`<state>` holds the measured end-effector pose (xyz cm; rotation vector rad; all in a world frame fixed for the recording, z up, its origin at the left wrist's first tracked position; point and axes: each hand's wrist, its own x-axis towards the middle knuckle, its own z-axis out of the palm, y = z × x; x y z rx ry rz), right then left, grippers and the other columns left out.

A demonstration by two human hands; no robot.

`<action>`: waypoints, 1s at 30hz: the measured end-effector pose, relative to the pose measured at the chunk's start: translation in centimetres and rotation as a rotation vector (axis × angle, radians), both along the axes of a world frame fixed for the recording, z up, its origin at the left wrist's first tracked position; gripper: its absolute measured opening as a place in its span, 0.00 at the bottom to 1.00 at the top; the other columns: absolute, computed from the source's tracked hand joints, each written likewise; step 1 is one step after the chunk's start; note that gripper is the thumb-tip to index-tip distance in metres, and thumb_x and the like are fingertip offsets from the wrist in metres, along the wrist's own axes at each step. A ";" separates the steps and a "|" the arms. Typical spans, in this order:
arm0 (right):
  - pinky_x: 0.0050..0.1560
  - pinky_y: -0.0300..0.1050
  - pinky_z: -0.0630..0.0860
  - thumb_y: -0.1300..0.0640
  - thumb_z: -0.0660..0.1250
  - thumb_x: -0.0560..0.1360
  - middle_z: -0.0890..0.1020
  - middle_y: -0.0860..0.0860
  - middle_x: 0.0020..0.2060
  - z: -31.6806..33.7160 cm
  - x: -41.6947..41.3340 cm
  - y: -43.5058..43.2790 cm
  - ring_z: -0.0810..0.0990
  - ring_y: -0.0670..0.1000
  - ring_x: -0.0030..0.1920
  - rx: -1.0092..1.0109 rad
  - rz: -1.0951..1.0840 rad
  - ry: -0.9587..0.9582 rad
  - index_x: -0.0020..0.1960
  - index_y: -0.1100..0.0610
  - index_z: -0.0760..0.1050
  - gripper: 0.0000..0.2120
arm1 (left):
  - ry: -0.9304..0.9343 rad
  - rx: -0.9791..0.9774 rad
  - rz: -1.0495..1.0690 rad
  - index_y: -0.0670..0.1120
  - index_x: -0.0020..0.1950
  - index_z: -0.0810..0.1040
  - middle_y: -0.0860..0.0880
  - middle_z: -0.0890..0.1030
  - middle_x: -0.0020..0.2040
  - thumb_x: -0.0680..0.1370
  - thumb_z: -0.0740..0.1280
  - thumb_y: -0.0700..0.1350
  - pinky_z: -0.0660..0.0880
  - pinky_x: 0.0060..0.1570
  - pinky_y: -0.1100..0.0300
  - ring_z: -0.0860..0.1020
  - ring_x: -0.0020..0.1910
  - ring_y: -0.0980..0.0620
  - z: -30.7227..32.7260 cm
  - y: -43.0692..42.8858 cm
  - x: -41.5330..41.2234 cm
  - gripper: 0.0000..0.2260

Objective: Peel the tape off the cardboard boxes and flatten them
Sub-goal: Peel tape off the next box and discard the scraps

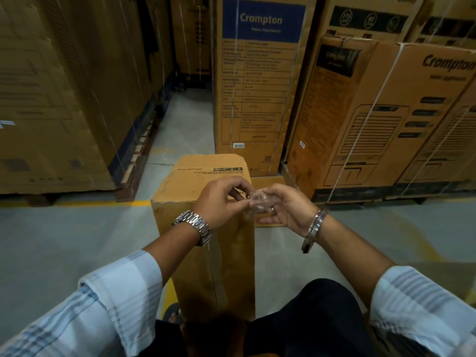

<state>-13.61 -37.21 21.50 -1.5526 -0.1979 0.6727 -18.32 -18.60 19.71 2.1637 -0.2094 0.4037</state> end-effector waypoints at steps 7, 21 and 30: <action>0.51 0.54 0.84 0.59 0.68 0.78 0.83 0.63 0.58 -0.3 -0.4 1.9 0.85 0.58 0.52 0.268 -0.056 0.156 0.68 0.63 0.72 0.19 | 0.048 -0.281 0.162 0.48 0.44 0.81 0.49 0.83 0.44 0.76 0.74 0.43 0.84 0.41 0.45 0.85 0.42 0.47 0.0 1.2 -0.1 0.03; 0.41 0.51 0.83 0.66 0.74 0.73 0.86 0.53 0.38 -0.9 -1.7 4.6 0.85 0.53 0.39 -0.034 -0.387 -0.527 0.44 0.56 0.82 0.05 | 0.256 -0.605 0.219 0.45 0.48 0.83 0.47 0.87 0.42 0.79 0.70 0.41 0.82 0.36 0.58 0.85 0.37 0.52 0.3 -0.6 -1.7 0.02; 0.51 0.56 0.83 0.52 0.65 0.81 0.84 0.43 0.49 -1.8 -2.5 4.6 0.83 0.46 0.50 -0.310 -0.089 -0.729 0.62 0.46 0.79 0.11 | 0.340 -0.771 0.287 0.43 0.47 0.83 0.48 0.84 0.40 0.76 0.74 0.43 0.82 0.38 0.58 0.84 0.39 0.53 0.9 0.1 -1.3 0.04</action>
